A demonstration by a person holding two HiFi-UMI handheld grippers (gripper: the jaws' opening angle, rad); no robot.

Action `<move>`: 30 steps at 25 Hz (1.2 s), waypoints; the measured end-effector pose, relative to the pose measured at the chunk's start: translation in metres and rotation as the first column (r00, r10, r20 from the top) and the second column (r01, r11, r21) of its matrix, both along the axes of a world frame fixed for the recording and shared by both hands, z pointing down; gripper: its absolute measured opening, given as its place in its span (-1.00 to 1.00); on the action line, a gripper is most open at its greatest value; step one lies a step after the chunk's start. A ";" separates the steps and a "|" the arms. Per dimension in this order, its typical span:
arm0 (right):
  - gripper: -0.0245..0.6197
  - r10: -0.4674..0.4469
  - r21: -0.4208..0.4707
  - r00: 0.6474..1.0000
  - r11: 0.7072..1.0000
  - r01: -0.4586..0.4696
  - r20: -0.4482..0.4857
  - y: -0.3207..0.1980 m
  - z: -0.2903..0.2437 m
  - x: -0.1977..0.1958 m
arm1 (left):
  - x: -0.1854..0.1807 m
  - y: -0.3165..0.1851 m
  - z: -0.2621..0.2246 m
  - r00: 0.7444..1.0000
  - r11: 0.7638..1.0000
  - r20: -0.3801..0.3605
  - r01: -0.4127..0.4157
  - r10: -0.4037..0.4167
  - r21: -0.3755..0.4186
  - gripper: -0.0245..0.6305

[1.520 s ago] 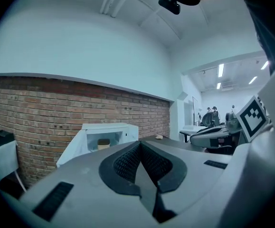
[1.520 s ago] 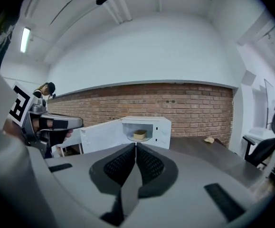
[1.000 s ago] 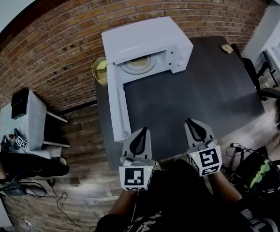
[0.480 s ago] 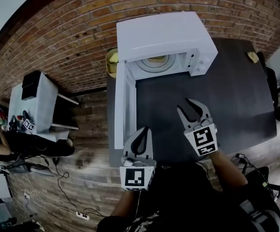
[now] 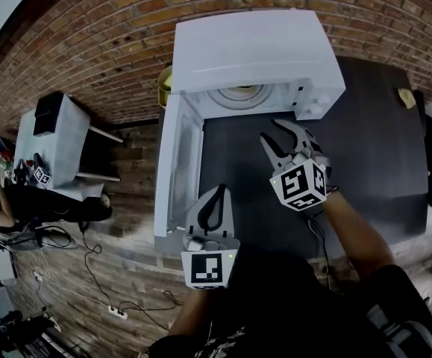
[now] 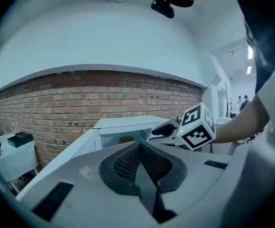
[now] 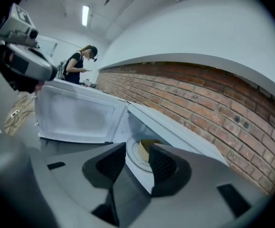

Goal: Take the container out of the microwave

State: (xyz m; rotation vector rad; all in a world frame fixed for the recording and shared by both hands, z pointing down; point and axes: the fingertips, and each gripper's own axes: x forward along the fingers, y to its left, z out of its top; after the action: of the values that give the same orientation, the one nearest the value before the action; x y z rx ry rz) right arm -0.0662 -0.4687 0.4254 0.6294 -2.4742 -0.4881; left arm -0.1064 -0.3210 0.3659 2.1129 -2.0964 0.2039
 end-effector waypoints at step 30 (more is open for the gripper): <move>-0.40 0.125 0.352 0.867 0.934 0.061 -0.483 -0.149 0.145 -0.120 | -0.009 0.008 0.063 0.992 0.998 -0.123 0.032 -0.038 -0.054 -0.91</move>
State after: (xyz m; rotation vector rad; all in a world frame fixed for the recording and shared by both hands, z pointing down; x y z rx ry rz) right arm -0.1865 -0.6181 0.5705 0.5897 -1.8894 -0.9713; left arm -0.1159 -0.3133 0.4292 2.0033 -2.0335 0.1173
